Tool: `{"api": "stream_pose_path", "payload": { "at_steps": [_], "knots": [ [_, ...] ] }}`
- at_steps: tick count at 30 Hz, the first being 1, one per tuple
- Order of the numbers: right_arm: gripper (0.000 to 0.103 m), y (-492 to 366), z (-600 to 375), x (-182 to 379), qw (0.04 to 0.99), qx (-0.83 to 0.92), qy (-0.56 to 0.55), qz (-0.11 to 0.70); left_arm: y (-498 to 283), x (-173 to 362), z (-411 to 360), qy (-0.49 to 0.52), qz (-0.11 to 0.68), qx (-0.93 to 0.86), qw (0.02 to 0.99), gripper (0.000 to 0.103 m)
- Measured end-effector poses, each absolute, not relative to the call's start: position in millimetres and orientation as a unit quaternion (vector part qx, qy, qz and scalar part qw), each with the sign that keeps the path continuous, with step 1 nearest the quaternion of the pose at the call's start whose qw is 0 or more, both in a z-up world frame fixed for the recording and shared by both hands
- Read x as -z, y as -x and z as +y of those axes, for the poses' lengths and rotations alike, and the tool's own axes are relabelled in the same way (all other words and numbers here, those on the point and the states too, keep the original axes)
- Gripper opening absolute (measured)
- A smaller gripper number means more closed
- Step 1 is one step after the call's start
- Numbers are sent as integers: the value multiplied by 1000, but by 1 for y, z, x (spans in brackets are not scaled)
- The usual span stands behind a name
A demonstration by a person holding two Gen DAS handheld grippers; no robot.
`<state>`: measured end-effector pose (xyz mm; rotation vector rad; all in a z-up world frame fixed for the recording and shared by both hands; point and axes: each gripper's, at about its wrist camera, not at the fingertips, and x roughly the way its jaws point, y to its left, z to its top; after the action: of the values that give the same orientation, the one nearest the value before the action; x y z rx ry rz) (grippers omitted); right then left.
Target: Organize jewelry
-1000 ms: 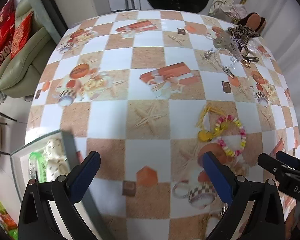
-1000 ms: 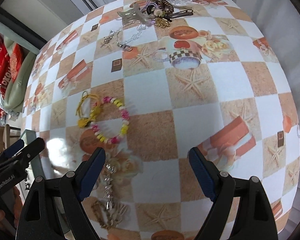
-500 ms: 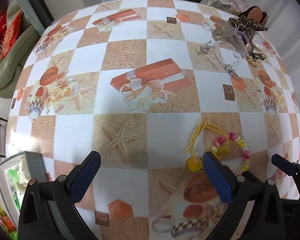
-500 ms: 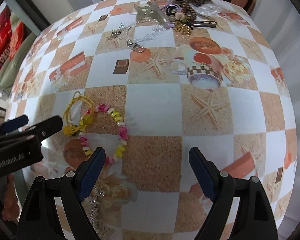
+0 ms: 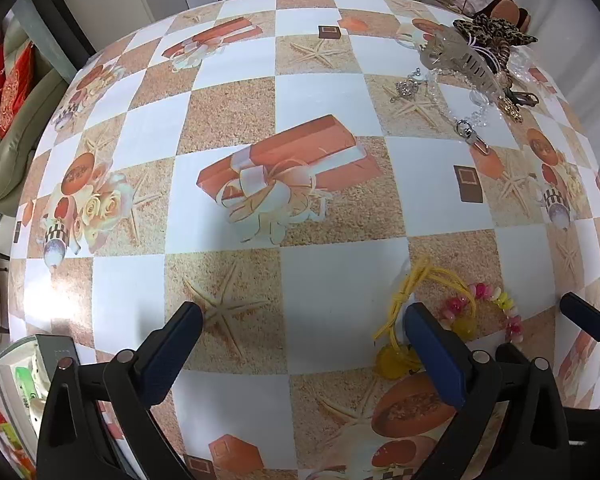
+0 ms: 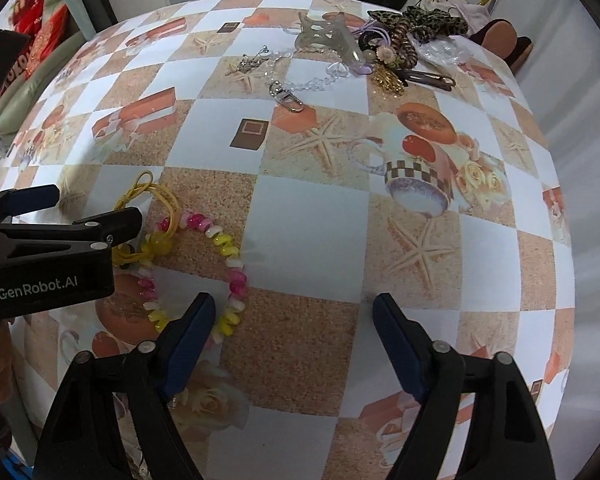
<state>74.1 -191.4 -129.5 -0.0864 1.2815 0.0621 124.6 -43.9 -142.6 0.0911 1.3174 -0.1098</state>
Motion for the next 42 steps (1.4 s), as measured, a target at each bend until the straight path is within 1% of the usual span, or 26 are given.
{"api": "stream_pose_path", "payload": {
  "at_steps": [2, 3, 4, 5, 6, 7, 8, 9, 11, 12, 13, 15, 22, 34, 42],
  "knots": [
    [73, -74, -193, 128, 800, -29, 38, 598, -122, 140, -48, -45, 610, 59, 789, 90],
    [67, -75, -193, 128, 801, -31, 37, 597, -121, 138, -52, -51, 608, 64, 790, 87],
    [61, -75, -191, 127, 801, -36, 39, 597, -121, 137, -56, -53, 607, 69, 790, 80],
    [57, -73, -195, 125, 800, -40, 41, 597, -121, 135, -60, -56, 606, 74, 790, 75],
    [50, -73, -192, 124, 800, -46, 46, 596, -122, 134, -66, -57, 607, 77, 789, 72],
    [45, -72, -190, 124, 800, -51, 48, 596, -122, 133, -69, -56, 607, 83, 788, 65],
    [42, -72, -187, 124, 800, -52, 49, 595, -121, 132, -71, -57, 606, 88, 788, 56],
    [39, -71, -186, 124, 801, -54, 48, 594, -121, 130, -73, -59, 605, 93, 789, 50],
    [26, -72, -182, 124, 802, -55, 48, 593, -120, 128, -78, -62, 603, 106, 788, 19],
    [13, -72, -182, 124, 802, -57, 45, 593, -120, 127, -79, -60, 604, 110, 787, 11],
    [10, -72, -183, 123, 802, -56, 43, 593, -120, 126, -79, -55, 605, 111, 787, 11],
    [9, -72, -186, 123, 802, -57, 31, 594, -115, 123, -75, -43, 605, 111, 787, 11],
    [9, -69, -204, 118, 798, -56, -34, 599, -99, 112, -52, -7, 600, 110, 792, 11],
    [9, -59, -214, 89, 800, -62, -85, 591, -70, 73, -20, 26, 577, 116, 808, 11],
    [9, -51, -202, 63, 806, -81, -93, 579, -45, 49, 9, 46, 566, 108, 816, 11]
  ]
}}
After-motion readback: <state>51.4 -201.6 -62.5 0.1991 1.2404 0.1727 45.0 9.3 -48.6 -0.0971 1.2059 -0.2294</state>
